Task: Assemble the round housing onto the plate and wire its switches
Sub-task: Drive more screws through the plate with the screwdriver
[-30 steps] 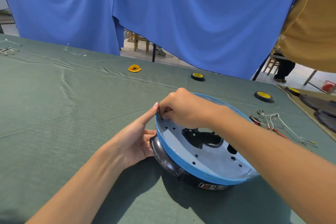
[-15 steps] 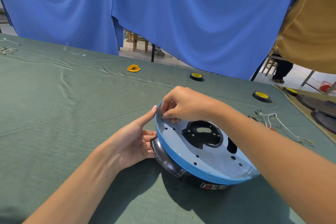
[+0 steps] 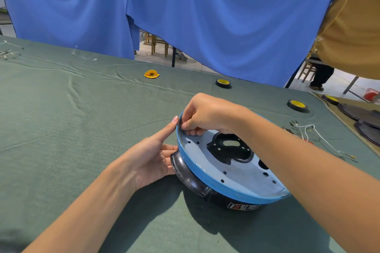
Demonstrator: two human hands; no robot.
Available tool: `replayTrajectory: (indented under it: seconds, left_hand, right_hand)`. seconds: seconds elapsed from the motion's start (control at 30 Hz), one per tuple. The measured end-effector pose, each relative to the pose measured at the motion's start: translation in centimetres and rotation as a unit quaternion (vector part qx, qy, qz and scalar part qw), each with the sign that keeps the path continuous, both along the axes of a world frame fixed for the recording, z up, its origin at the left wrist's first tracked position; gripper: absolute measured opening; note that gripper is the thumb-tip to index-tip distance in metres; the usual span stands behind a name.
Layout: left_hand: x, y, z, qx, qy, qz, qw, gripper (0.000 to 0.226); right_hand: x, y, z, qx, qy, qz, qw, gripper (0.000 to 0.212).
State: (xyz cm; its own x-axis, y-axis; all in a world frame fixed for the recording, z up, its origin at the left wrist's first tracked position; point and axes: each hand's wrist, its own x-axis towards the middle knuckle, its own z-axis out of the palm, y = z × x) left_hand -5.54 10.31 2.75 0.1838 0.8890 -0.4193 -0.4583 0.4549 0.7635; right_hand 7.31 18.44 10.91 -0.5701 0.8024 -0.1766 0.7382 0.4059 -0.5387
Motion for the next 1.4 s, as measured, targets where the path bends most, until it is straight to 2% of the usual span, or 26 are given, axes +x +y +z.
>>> replayTrajectory:
  seconds: [0.1,0.23,0.4,0.57,0.93,1.17,1.4]
  left_hand:
    - [0.06,0.03,-0.09,0.0,-0.006,0.012,1.0,0.078]
    - [0.07,0.14,-0.22,0.005,0.003,0.013,1.0,0.083]
    - [0.14,0.14,-0.29,0.012,-0.001,0.023,1.0,0.078]
    - [0.15,0.29,-0.39,0.022,0.008,0.023,0.999,0.079]
    - [0.26,0.2,-0.45,0.021,0.017,0.035,0.999,0.083]
    - [0.33,0.09,-0.39,0.023,0.022,0.034,0.999,0.081]
    - [0.35,0.04,-0.54,0.041,0.025,0.034,0.998,0.068]
  right_hand:
    - [0.26,-0.11,0.44,0.043,-0.039,0.056,0.997,0.009]
    - [0.89,-0.07,0.55,0.089,-0.043,0.086,0.991,0.008]
    - [0.62,0.15,0.13,0.011,0.0,0.016,1.0,0.008]
    - [0.2,-0.26,0.67,0.015,-0.022,-0.006,1.0,0.007]
    - [0.17,-0.24,0.31,-0.045,0.035,-0.038,0.998,0.005]
    - [0.55,-0.07,0.78,0.057,-0.033,0.043,0.997,0.01]
    - [0.63,-0.23,0.55,0.024,-0.018,0.01,0.999,0.005]
